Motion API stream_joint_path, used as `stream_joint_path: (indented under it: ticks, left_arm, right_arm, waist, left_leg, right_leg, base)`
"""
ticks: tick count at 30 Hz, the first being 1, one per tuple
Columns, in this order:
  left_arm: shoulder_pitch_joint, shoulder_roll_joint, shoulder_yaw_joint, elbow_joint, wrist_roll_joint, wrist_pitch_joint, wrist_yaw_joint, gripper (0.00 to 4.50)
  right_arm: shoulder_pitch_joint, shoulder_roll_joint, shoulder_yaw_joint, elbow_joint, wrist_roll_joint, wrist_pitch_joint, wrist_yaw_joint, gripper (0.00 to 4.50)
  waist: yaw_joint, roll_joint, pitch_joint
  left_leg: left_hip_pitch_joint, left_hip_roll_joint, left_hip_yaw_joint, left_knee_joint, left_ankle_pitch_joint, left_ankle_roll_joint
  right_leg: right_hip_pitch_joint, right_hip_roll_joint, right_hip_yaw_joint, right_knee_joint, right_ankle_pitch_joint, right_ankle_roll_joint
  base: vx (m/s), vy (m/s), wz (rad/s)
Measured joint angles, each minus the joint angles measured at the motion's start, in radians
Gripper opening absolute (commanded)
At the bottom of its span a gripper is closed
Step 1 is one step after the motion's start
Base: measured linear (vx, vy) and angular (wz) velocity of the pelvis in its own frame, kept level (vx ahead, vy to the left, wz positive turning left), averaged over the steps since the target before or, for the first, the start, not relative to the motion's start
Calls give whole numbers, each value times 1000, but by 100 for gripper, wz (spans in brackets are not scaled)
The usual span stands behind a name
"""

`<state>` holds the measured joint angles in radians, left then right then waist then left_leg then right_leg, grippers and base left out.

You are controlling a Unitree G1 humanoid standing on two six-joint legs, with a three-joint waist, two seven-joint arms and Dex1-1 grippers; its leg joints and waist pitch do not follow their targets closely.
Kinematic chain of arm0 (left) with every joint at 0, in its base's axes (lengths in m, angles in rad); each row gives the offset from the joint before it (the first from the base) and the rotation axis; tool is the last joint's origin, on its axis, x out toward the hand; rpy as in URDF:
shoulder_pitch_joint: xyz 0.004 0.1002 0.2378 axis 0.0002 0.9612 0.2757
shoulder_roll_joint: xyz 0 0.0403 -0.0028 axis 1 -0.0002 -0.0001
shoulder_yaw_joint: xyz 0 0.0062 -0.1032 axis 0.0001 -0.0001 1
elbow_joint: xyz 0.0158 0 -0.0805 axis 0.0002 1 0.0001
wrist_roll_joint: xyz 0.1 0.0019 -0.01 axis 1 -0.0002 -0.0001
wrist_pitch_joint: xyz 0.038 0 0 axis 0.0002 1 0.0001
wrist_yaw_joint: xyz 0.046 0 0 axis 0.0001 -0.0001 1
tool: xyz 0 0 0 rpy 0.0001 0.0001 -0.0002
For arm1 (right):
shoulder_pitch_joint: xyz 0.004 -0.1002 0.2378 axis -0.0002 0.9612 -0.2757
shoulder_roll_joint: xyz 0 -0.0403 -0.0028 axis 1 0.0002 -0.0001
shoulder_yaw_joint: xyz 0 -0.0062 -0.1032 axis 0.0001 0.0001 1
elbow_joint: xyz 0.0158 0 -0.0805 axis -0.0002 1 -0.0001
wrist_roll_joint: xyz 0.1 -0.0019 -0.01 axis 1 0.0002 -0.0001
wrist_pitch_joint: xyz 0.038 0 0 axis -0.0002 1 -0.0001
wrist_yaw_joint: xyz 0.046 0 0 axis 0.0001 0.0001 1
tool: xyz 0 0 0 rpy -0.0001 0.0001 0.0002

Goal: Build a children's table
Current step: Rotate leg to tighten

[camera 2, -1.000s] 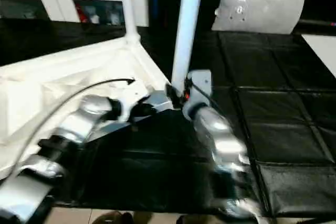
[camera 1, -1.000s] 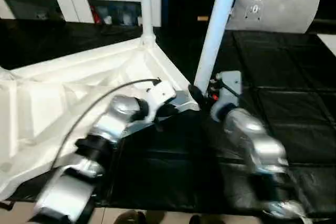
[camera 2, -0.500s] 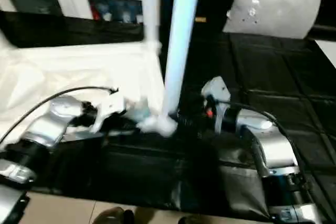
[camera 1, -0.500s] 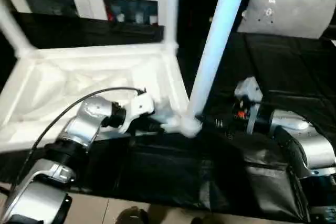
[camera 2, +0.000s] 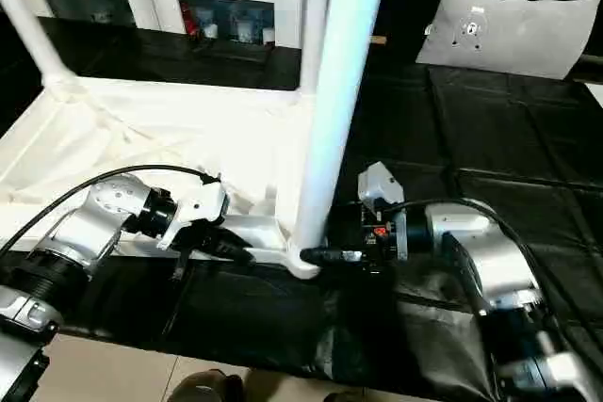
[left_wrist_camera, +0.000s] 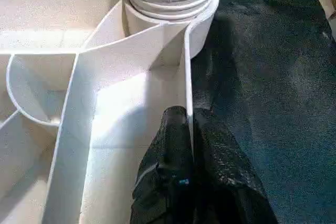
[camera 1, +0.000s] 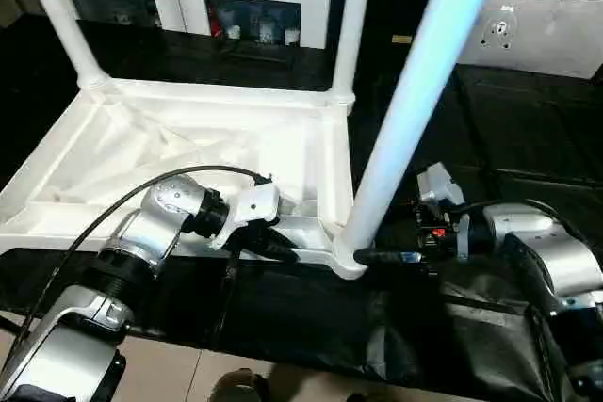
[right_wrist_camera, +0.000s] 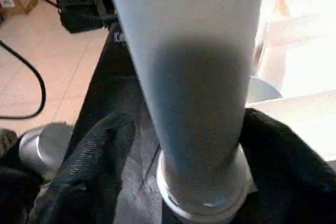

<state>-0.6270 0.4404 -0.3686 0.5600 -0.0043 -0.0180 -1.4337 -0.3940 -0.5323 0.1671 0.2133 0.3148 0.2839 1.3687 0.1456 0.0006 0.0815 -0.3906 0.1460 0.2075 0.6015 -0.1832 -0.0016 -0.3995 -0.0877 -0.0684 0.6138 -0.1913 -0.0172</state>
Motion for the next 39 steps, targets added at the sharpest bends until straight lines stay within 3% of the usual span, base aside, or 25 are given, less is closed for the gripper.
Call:
stream_joint_path:
  ticks: [6, 14, 22, 25, 29, 33, 39]
  left_arm:
    - [0, 0, 0, 0, 1, -2, 1, 0]
    - [0, 0, -1, -1, 1, -7, 0, 0]
    - [9, -24, 13, -40, -6, 84, 30, 0]
    - [6, -55, 49, -18, 12, 158, 134, 0]
    - [-15, -114, 91, 4, 31, 243, 273, 0]
    - [-42, -189, 115, 33, 59, 295, 428, 0]
    - [-82, -300, 136, 82, 100, 334, 632, 0]
  right_arm:
    - [-18, 29, 17, 72, -32, -47, -8, 252]
    - [-33, 32, 24, 87, -32, -44, -5, 209]
    - [54, 51, -34, -44, 11, 97, -98, 202]
    - [92, 135, -81, -80, -16, 130, -288, 202]
    - [82, 286, -153, -92, -62, 188, -568, 201]
    - [42, 432, -199, -82, -134, 215, -848, 201]
    - [-44, 571, -223, 12, -249, 159, -1173, 201]
  waist:
    - [-1, -1, 1]
    - [-1, -1, 1]
    - [4, 3, 3]
    - [-9, 4, 3]
    - [-54, 9, 6]
    - [-84, 10, 7]
    - [-99, 16, 4]
  left_leg:
    - [0, 0, 0, 0, 0, 0]
    - [-1, 0, 0, -1, 0, 0]
    - [0, 0, 1, -3, 0, 0]
    - [4, 0, 1, -5, 0, -1]
    - [6, -1, 1, -6, 1, -2]
    - [7, -1, 1, -7, 1, -2]
    - [7, -7, 1, -17, 1, -2]
  right_leg:
    - [0, 0, 0, 0, 0, 0]
    - [0, 0, 0, -1, 0, 0]
    - [1, -1, 0, -3, -1, 1]
    - [2, -1, 0, -2, -1, 2]
    - [1, -2, 0, -5, -6, 10]
    - [-1, -2, 0, -7, -6, 10]
    - [0, -3, 2, -22, -6, 10]
  base:
    - [0, 0, 0]
    - [0, 0, 0]
    - [0, 0, 0]
    - [0, 0, 0]
    - [0, 0, 0]
    - [0, 0, 0]
    - [0, 0, 0]
